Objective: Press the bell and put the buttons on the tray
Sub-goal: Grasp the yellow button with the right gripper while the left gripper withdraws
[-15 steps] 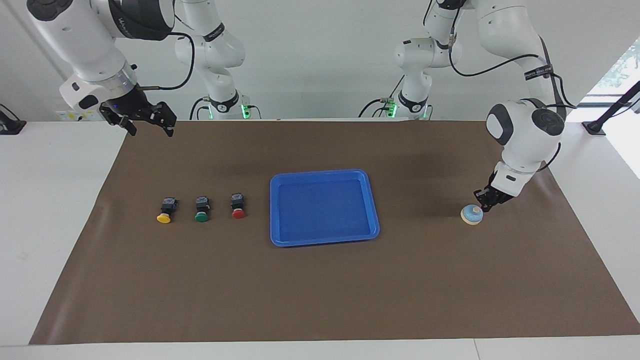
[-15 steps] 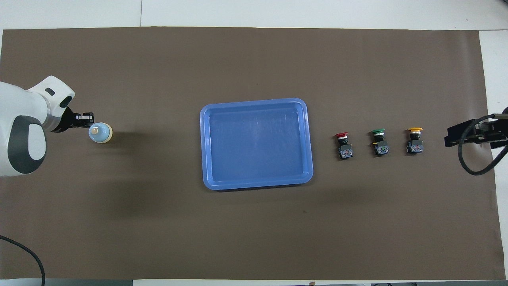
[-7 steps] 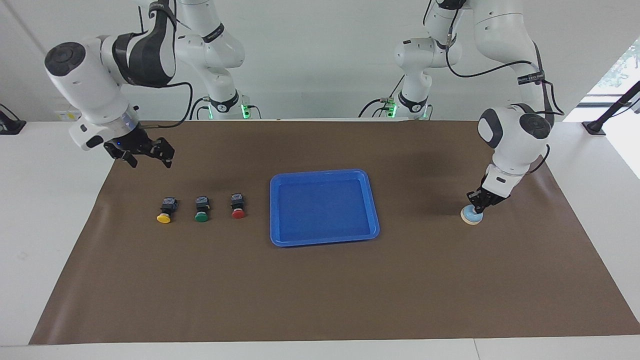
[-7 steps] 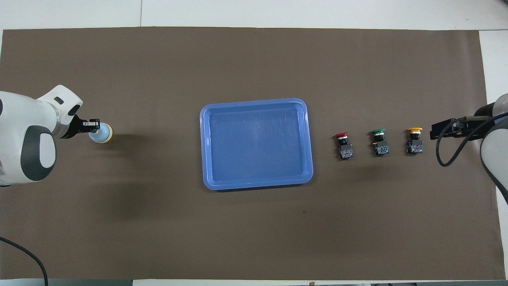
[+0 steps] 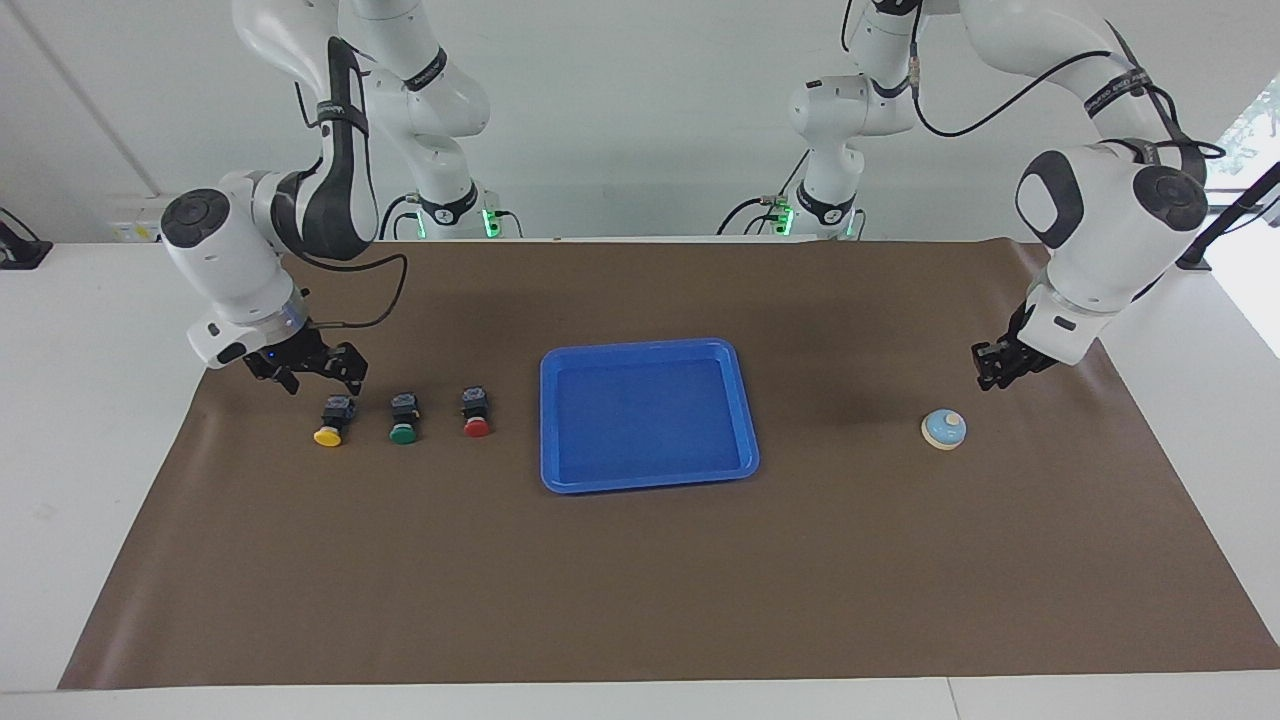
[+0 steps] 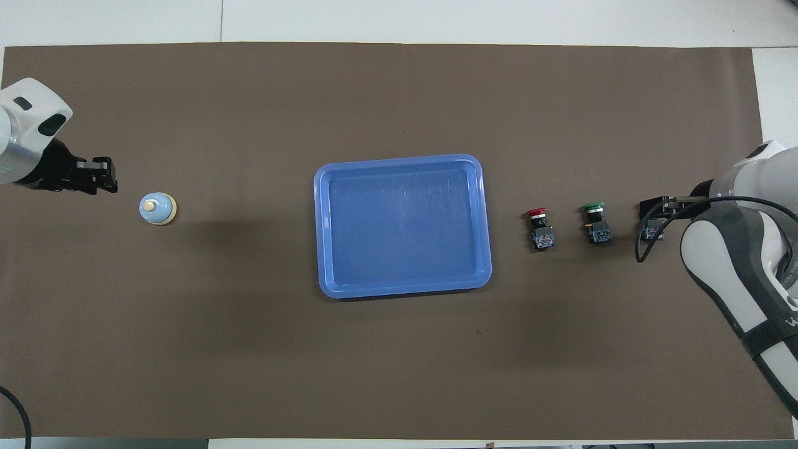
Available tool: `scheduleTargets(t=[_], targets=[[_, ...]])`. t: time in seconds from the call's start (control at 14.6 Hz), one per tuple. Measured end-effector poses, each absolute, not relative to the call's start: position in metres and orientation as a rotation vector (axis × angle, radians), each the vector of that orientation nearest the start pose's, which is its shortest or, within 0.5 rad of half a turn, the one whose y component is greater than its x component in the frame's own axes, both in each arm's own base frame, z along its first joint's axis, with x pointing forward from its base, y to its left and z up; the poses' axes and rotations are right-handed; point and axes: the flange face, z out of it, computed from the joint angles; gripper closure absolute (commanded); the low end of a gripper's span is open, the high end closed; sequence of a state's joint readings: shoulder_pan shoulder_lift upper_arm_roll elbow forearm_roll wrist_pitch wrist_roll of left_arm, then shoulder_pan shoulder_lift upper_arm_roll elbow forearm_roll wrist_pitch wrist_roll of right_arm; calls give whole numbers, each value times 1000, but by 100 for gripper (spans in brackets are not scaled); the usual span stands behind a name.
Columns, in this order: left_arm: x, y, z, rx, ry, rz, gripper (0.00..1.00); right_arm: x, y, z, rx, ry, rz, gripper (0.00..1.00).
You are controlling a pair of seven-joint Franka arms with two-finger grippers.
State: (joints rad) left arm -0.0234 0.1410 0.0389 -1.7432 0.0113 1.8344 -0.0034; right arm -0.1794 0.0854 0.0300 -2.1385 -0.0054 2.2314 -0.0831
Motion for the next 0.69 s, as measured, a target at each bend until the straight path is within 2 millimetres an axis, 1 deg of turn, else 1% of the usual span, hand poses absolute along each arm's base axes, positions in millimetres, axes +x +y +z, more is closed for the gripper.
scheduleTargets(t=[0.14, 0.27, 0.48, 0.62, 0.69], targets=[[585, 3, 508, -3125, -9, 114, 0, 542, -83, 355, -3144, 102, -28, 0], [567, -3, 527, -3124, 6, 181, 0, 536, -84, 344, -3144, 108, -38, 0], [547, -15, 547, -3120, 41, 238, 0, 529, -105, 321, -3142, 151, -32, 0], [541, -16, 556, -3120, 47, 234, 0, 527, -119, 305, -3139, 165, -16, 0], [540, -16, 558, -3121, 47, 234, 0, 527, -121, 298, -3138, 171, -9, 0]])
